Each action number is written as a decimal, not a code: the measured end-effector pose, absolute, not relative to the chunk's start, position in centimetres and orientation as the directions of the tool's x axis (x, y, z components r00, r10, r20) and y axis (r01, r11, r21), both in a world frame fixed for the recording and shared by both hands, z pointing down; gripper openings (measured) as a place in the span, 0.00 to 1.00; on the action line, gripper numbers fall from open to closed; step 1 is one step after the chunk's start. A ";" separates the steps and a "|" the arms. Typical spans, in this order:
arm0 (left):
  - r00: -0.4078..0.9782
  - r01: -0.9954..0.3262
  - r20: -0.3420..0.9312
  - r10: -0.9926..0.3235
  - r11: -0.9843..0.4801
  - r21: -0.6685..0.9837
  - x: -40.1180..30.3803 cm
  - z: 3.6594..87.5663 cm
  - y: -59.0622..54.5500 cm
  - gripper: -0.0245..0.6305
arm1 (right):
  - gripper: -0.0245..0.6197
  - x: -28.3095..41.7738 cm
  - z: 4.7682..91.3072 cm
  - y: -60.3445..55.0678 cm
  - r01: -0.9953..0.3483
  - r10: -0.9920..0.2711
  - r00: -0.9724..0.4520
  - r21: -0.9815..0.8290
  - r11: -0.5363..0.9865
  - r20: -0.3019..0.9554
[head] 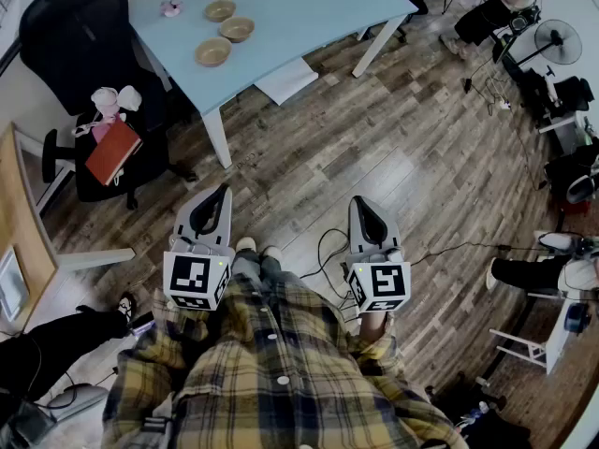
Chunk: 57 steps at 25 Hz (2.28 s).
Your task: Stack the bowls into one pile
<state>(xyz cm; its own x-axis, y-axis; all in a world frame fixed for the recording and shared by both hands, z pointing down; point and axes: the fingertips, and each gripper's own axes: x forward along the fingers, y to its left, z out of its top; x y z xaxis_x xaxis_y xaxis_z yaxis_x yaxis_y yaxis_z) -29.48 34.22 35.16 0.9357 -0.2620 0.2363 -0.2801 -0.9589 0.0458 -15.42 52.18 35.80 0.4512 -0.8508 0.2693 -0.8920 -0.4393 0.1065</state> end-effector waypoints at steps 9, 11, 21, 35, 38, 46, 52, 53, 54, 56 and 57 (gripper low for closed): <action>0.932 -0.312 0.200 -0.301 -0.950 0.026 -29.1 34.5 35.7 0.14 | 0.12 -15.0 35.9 53.9 -0.910 -0.882 0.404 0.011 -0.414 0.243; 0.931 -0.313 0.208 -0.301 -0.950 0.025 -29.0 34.8 36.0 0.18 | 0.17 -14.7 36.2 54.2 -0.910 -0.885 0.398 -0.018 -0.414 0.240; 0.923 -0.314 0.245 -0.297 -0.949 0.035 -23.9 36.5 31.3 0.33 | 0.30 -9.8 37.7 49.8 -0.913 -0.888 0.374 -0.064 -0.404 0.266; 0.927 -0.302 0.240 -0.289 -0.953 0.023 -12.7 35.3 17.1 0.33 | 0.30 1.4 36.4 35.2 -0.917 -0.893 0.373 -0.045 -0.396 0.251; 0.927 -0.306 0.234 -0.293 -0.952 0.022 -11.2 35.3 14.3 0.33 | 0.32 2.9 36.6 32.7 -0.918 -0.893 0.370 -0.045 -0.393 0.255; 0.917 -0.326 0.252 -0.310 -0.945 0.025 -9.9 35.9 9.6 0.38 | 0.40 5.0 36.4 27.3 -0.929 -0.911 0.336 -0.072 -0.362 0.239; 0.897 -0.364 0.279 -0.343 -0.931 0.026 -10.1 37.1 7.3 0.44 | 0.43 6.2 37.6 23.8 -0.945 -0.928 0.274 -0.110 -0.309 0.251; 0.890 -0.377 0.285 -0.355 -0.926 0.025 -10.0 37.3 6.7 0.45 | 0.43 6.6 37.9 23.1 -0.947 -0.931 0.265 -0.115 -0.301 0.252; 0.883 -0.393 0.288 -0.370 -0.919 0.025 -9.9 37.5 6.1 0.45 | 0.43 7.1 38.1 22.3 -0.950 -0.934 0.253 -0.119 -0.290 0.252; 0.867 -0.430 0.290 -0.406 -0.903 0.021 -9.5 37.6 4.7 0.45 | 0.43 8.3 38.5 20.5 -0.957 -0.941 0.222 -0.130 -0.261 0.254; 0.857 -0.451 0.289 -0.427 -0.893 0.018 -9.3 37.6 3.9 0.45 | 0.43 9.1 38.6 19.3 -0.961 -0.945 0.203 -0.135 -0.243 0.255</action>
<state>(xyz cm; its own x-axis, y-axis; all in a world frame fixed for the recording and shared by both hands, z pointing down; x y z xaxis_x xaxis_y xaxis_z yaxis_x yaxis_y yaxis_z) -9.26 3.91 37.62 0.8570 -0.4268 0.2889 -0.4507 -0.8925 0.0184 9.07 19.32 38.62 0.2030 -0.9453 0.2555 -0.9606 -0.2429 -0.1353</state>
